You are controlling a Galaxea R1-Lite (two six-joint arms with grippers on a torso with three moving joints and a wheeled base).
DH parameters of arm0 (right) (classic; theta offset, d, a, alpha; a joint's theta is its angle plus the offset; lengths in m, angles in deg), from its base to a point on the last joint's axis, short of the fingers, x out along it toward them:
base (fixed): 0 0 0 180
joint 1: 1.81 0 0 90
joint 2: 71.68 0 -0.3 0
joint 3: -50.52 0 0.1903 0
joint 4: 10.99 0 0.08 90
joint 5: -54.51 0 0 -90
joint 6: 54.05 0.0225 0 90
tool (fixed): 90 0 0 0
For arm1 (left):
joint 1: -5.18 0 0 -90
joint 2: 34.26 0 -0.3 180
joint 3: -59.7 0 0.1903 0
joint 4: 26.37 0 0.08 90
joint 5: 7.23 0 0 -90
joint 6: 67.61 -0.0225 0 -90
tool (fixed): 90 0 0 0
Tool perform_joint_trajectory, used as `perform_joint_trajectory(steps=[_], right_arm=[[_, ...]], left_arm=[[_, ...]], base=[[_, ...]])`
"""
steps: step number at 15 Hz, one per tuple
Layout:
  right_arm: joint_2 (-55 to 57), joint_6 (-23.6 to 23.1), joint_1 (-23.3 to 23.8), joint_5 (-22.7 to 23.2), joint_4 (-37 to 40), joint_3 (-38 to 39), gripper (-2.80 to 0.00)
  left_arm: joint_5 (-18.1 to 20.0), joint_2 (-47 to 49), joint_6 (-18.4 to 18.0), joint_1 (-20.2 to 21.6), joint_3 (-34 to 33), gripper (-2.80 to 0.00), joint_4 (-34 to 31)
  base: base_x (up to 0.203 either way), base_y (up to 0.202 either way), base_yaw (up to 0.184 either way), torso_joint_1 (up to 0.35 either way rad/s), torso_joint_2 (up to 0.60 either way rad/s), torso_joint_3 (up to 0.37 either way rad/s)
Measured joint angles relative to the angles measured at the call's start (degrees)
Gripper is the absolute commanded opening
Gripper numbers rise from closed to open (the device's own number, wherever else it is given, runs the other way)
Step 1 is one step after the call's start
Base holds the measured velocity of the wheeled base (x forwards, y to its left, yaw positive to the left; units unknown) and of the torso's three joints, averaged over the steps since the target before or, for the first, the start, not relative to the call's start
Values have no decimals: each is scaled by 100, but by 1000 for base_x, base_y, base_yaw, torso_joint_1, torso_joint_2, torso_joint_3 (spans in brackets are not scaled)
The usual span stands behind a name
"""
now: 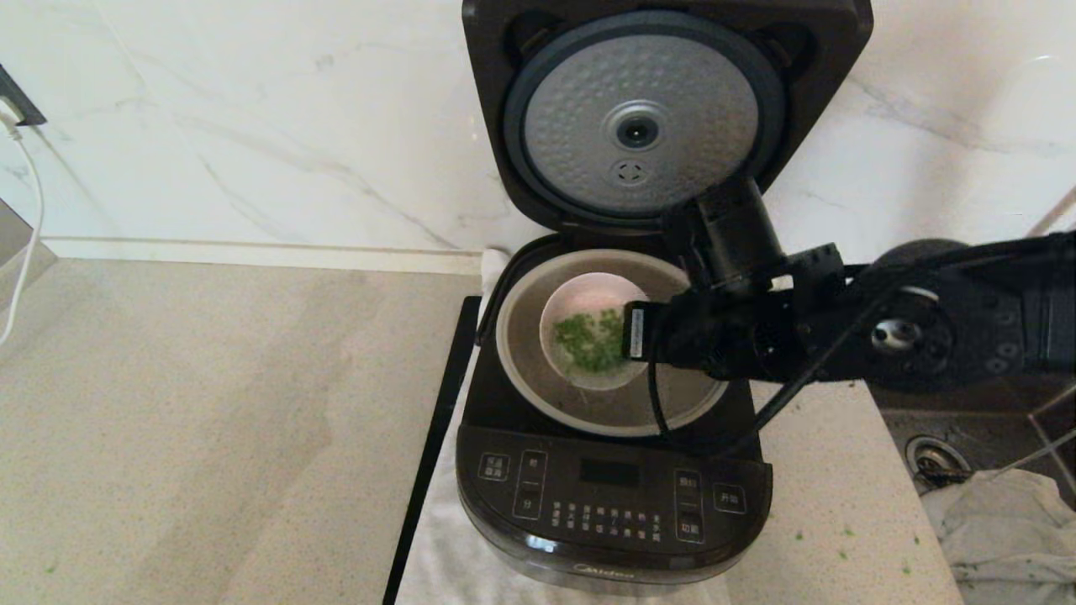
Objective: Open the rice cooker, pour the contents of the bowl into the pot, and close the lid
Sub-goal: Pour the water from the bowl into the rice cooker
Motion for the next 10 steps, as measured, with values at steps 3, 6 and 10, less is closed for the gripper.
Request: perform_joint_trajectory(steps=[3,6,10], right_arm=[[-117,-1079,-145,-856,-2325,1187,-280],[-202,-2051,-288,-1437,-4258,1862,-280],[-209,-2887,-424,-1725,-5779,2133,-280]], left_arm=[[-1,0,0,0,0,-280,0],[0,0,0,0,0,-280,2],[3,0,1,0,0,-280,0]], base=[[0,0,0,0,0,0],[0,0,0,0,0,0],[0,0,0,0,0,0]])
